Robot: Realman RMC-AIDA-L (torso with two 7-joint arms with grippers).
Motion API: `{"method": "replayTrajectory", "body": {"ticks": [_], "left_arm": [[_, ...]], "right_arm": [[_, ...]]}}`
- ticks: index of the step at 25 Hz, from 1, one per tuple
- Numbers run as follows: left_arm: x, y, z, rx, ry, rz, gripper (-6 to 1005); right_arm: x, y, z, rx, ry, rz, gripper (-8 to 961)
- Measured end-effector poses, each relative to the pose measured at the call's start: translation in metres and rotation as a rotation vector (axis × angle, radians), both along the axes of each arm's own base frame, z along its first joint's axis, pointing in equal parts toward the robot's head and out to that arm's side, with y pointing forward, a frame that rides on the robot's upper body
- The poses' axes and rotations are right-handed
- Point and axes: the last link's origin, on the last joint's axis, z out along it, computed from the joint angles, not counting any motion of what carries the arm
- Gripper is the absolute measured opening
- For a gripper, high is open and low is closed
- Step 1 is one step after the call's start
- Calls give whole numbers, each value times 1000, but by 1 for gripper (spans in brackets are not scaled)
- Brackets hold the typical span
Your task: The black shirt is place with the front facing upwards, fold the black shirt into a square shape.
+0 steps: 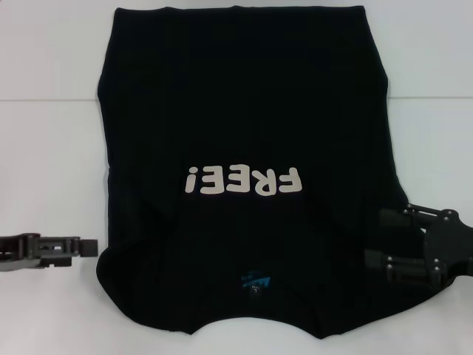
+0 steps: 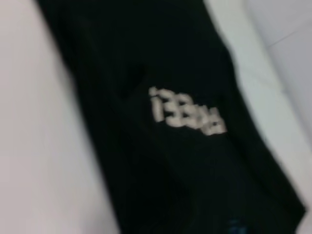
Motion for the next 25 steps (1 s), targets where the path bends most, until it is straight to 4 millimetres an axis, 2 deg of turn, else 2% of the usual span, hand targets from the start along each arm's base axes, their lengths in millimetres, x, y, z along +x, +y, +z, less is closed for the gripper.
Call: {"method": "replayTrajectory", "body": {"ticks": [10, 17, 25], "left_arm": [[29, 44, -14, -103, 248, 4, 875], [32, 52, -29, -160, 388, -26, 875], [36, 54, -41, -167, 405, -48, 875]], "right_arm": [[0, 4, -1, 18, 4, -15, 826], [0, 5, -1, 21, 7, -18, 826], [1, 5, -1, 25, 6, -24, 826]]}}
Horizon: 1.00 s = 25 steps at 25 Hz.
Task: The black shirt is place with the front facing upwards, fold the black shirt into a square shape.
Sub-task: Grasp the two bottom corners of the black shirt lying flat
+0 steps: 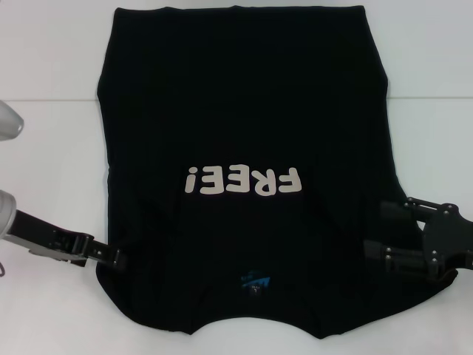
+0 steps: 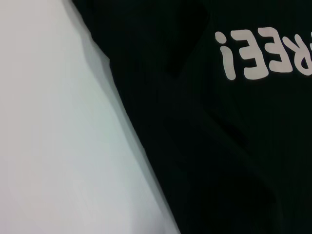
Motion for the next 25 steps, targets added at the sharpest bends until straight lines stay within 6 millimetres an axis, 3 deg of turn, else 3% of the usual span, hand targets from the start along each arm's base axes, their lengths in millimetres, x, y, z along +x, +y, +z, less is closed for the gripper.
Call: {"method": "replayTrajectory", "body": {"ticks": [9, 14, 25], "left_arm": [[8, 1, -14, -49, 47, -51, 873], [8, -1, -20, -73, 69, -74, 799], [7, -1, -21, -75, 83, -104, 495]], "right_arm": [[-1, 1, -1, -1, 3, -5, 827], [0, -1, 0, -4, 7, -5, 827], [1, -2, 1, -1, 14, -10, 828]]}}
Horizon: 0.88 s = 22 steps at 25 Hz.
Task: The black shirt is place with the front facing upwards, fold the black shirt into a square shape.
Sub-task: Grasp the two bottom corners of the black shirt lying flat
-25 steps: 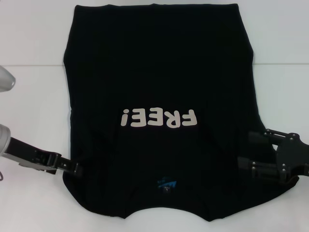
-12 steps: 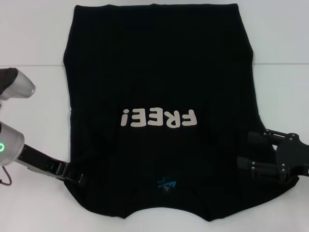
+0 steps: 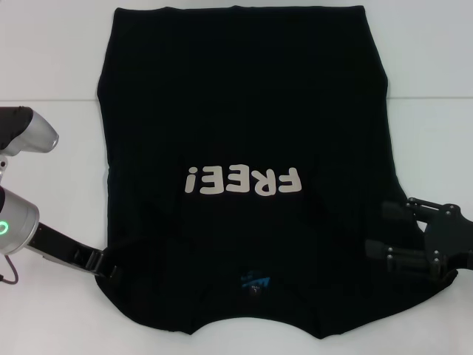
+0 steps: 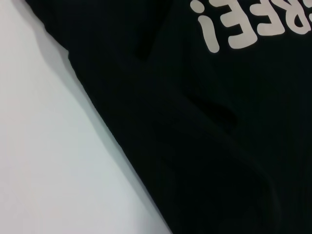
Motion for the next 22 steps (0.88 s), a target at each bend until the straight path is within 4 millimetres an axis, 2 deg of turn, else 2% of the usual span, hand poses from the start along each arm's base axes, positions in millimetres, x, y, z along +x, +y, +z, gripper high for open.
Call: {"method": "replayTrajectory", "body": {"ticks": [8, 11, 14, 17, 19, 22], "left_arm": [[1, -1, 1, 11, -55, 28, 144], [0, -2, 1, 12, -65, 30, 84], [-2, -3, 1, 12, -65, 30, 24], [-3, -3, 2, 13, -62, 31, 24], [-3, -3, 3, 14, -61, 30, 25], [-3, -4, 4, 5, -61, 25, 25]], "right_arm": [[3, 2, 6, -5, 10, -39, 828], [5, 8, 18, -24, 31, -128, 828], [8, 17, 43, -51, 48, -250, 828], [10, 28, 75, -84, 31, -409, 828], [11, 35, 93, -115, -21, -529, 827], [11, 41, 109, -167, -131, -684, 827]]}}
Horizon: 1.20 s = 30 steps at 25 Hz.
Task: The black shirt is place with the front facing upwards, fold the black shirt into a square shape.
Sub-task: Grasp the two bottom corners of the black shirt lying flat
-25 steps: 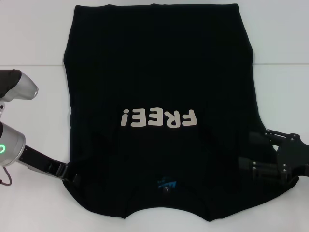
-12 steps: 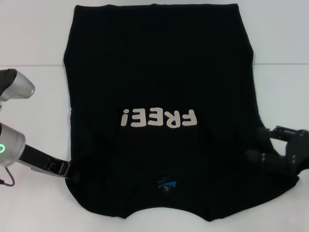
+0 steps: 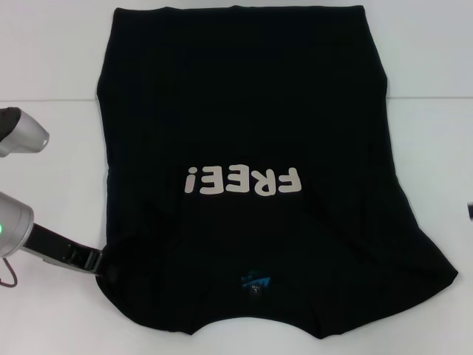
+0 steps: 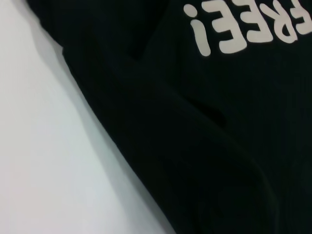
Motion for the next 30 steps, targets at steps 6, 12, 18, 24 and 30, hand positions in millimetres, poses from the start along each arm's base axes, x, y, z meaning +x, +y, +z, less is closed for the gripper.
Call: {"method": "replayTrajectory", "body": {"ticks": [6, 12, 18, 24, 30], "left_arm": [[0, -1, 0, -5, -2, -2, 24], [-2, -3, 0, -6, -2, 3, 24], [-3, -3, 0, -4, -1, 6, 24], [-3, -3, -1, -3, -2, 6, 25], [-4, -3, 0, -3, -1, 7, 24]], "right_arm": [[1, 1, -16, -164, -144, -168, 826], [5, 4, -35, -190, -134, -164, 825], [2, 8, -53, -216, -120, -135, 825], [-1, 10, -68, -248, -140, -114, 824], [-1, 11, -72, -256, -161, -108, 823]]}}
